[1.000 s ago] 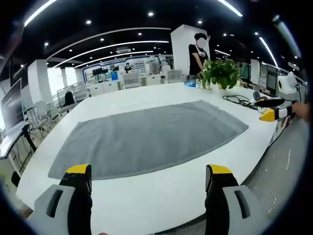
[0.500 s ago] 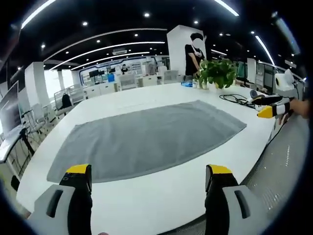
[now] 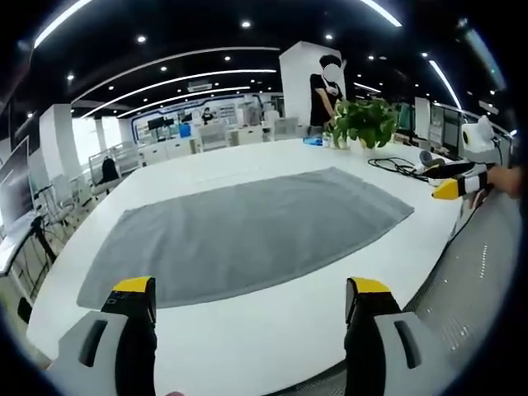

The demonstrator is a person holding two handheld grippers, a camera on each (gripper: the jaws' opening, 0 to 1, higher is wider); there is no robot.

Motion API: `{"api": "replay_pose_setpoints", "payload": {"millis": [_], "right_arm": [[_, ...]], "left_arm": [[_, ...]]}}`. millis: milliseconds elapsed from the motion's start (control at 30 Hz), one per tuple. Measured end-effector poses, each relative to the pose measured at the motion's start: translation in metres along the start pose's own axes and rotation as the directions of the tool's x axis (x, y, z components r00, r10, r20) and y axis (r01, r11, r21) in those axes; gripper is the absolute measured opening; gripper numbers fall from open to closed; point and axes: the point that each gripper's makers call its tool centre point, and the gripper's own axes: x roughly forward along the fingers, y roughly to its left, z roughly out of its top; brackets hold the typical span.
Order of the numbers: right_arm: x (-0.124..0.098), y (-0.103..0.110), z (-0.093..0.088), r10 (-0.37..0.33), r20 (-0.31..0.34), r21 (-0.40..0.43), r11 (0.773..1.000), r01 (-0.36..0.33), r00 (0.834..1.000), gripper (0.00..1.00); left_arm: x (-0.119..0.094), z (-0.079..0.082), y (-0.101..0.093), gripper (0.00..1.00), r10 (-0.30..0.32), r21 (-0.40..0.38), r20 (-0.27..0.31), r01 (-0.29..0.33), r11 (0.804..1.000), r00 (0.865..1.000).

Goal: Fold the towel on the table until its edges align and the towel forms a compact rectangular stack.

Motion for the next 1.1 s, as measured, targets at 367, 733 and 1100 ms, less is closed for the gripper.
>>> {"api": "replay_pose_setpoints", "payload": {"millis": [367,733,1100], "right_arm": [[0.0016,0.0009,-0.0021,0.006,-0.014,0.010,1.000,-0.006,1.000,0.91],[0.0016,0.0042,-0.0056,0.023,-0.031,0.001,1.000,-0.023,0.999,0.89],[0.0007,0.0023,-0.0066,0.018,-0.031,0.015,1.000,-0.017,0.999,0.89]], "left_arm": [[0.0001,-0.0004,0.0025,0.96,0.007,-0.002,0.000,-0.007,1.000,1.000],[-0.0008,-0.0013,0.0043,0.95,0.020,-0.012,0.002,-0.020,1.000,1.000],[-0.0013,-0.0024,0.0016,0.94,0.014,-0.008,-0.006,-0.014,1.000,1.000]]}}
